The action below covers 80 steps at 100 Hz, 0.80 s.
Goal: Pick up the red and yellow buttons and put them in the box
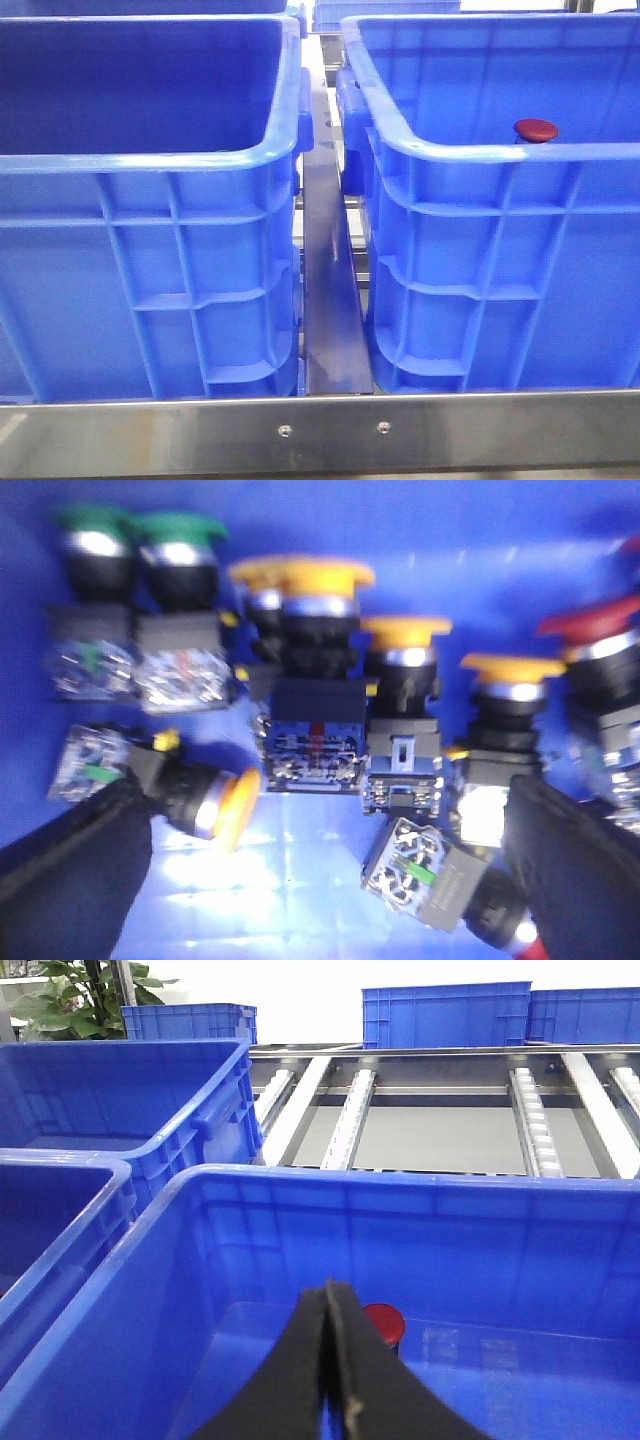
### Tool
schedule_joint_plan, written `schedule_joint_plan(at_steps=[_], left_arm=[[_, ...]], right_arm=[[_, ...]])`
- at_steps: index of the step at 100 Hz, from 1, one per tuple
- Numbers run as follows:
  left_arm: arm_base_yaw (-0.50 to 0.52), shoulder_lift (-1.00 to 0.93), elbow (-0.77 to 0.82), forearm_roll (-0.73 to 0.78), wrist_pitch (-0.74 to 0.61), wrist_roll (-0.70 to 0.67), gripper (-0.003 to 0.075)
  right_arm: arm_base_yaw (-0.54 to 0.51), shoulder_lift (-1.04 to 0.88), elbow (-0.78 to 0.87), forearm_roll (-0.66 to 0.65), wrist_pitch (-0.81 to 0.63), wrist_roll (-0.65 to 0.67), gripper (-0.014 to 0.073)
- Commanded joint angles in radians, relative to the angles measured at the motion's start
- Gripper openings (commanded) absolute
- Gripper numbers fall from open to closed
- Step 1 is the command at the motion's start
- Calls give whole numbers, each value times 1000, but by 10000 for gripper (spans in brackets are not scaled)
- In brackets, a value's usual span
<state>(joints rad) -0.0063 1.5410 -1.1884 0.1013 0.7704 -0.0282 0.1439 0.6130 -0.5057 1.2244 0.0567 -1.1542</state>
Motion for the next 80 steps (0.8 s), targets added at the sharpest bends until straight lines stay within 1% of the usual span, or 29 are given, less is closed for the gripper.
schedule_joint_plan(at_steps=[1,40,67,74,80], left_arm=[[2,-3,-35,5,-56,6,662],[2,94,-35,18,-166,8,662],[2,107,-35,18,-187,8,659],[2,107,-35,18,-187,8,638],[2,107,-35,18,-185,8,595]], right_arm=[[-7,-5,-26,2,-17,-6,-68],[-7,-5,-26,2,-17,-6,-68],[-7,-5,-26,2,-17,-6,-68],[-7,-5,-26,2,-17,-6,-68],[-7,-5,-26,2,-17,-6,-68]])
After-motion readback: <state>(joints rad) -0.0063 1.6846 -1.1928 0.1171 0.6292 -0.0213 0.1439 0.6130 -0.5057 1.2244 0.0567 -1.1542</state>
